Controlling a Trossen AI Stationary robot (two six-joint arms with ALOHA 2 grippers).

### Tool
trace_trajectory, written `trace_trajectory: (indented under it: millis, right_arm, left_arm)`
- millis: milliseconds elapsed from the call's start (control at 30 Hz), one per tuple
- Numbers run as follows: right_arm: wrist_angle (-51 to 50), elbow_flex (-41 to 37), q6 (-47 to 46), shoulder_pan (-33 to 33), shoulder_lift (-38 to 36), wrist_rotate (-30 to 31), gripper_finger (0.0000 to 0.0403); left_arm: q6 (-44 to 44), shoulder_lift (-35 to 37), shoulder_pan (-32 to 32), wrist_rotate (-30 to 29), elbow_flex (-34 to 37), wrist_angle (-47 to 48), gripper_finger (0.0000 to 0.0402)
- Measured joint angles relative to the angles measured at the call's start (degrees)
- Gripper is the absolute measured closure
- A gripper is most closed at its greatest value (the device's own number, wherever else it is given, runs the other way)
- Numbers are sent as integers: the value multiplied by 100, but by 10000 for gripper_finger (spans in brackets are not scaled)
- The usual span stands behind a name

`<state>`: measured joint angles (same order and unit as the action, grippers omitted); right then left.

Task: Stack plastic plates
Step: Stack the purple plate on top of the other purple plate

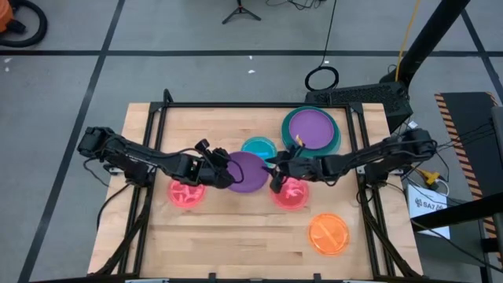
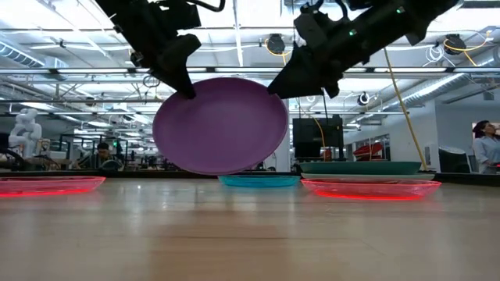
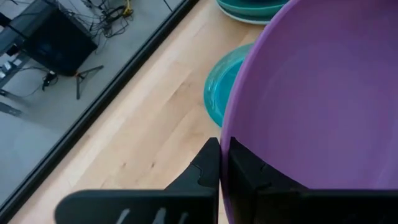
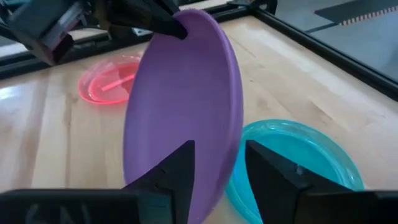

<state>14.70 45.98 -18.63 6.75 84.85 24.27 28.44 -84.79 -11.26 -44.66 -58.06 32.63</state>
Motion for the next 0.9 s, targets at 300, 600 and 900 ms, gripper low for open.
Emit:
trace_trajectory:
  millis: [300,600,900]
  right_arm:
    - [25,222,-4,-38,321,296,288]
    - [40,220,-134,-132,301,391,384]
    - [-514,222,-463,-632,-157,-920,384]
  left_arm:
    - [-90,0,-13,-56,-8,-318,391]
    - [-234,0,-16,-52,-10,-449,371]
    - [-1415,47,-21,-12,-276,-455,265]
